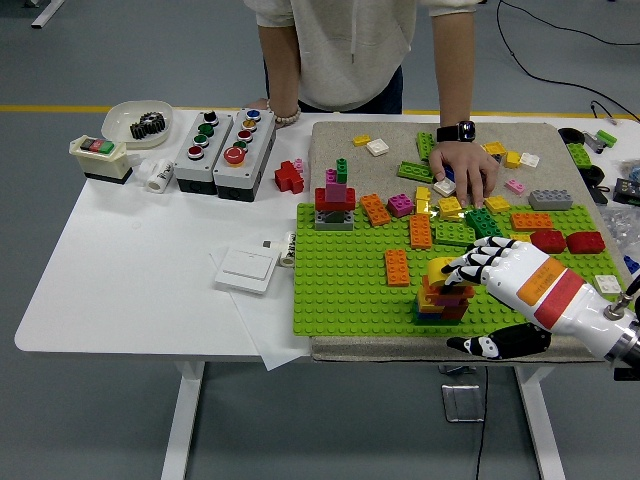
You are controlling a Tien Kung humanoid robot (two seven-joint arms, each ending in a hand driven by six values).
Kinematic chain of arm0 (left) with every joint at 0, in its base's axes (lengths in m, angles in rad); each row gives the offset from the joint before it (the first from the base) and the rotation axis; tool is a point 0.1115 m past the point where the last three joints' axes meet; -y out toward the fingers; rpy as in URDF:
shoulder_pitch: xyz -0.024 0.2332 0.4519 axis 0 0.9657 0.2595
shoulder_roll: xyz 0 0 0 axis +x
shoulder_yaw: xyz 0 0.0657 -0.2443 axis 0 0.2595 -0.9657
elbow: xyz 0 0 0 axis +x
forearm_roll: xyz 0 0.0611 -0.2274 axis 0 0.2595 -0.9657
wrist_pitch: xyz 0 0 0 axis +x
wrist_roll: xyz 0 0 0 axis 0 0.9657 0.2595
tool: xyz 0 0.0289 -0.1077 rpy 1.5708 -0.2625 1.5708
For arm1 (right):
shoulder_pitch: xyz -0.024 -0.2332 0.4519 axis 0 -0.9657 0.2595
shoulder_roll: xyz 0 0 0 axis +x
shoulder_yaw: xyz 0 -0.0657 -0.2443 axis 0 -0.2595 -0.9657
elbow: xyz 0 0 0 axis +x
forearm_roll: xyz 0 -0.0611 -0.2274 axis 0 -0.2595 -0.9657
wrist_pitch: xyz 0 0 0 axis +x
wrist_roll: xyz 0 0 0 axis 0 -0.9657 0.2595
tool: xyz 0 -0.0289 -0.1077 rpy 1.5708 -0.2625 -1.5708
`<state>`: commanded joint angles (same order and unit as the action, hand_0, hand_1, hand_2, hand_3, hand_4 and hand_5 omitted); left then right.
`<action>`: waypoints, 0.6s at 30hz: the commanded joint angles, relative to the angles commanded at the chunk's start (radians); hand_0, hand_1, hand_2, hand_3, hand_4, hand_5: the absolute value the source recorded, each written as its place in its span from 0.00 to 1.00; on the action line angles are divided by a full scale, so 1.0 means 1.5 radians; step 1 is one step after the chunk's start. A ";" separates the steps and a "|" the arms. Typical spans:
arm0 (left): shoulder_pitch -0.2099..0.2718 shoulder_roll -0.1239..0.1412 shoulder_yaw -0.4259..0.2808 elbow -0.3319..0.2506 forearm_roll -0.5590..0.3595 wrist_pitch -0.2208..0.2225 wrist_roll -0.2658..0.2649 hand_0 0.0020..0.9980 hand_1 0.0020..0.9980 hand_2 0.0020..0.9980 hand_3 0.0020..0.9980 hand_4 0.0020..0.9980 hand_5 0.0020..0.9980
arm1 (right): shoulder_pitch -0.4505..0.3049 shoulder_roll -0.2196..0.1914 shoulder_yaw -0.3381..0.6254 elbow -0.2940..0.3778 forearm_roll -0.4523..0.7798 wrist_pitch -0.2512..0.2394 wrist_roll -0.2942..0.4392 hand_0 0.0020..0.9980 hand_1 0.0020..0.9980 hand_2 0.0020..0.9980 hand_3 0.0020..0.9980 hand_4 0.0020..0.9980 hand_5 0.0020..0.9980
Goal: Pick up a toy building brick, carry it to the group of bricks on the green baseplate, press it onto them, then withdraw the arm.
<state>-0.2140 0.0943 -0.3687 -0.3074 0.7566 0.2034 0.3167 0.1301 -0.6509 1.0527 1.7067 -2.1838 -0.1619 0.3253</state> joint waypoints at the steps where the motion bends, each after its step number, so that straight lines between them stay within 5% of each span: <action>1: 0.000 0.000 0.000 0.000 0.000 0.000 0.000 0.76 0.77 0.74 0.59 0.65 0.66 | 0.000 0.000 0.000 0.000 0.000 0.000 0.000 0.75 0.66 0.70 0.60 0.91 0.60; 18: -0.004 0.001 0.003 0.000 -0.005 0.000 -0.002 0.76 0.77 0.74 0.59 0.65 0.66 | 0.000 0.002 -0.002 0.001 -0.005 0.006 -0.007 0.74 0.66 0.70 0.60 0.91 0.60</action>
<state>-0.2204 0.0953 -0.3639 -0.3081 0.7494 0.2032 0.3141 0.1306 -0.6486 1.0501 1.7078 -2.1918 -0.1523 0.3154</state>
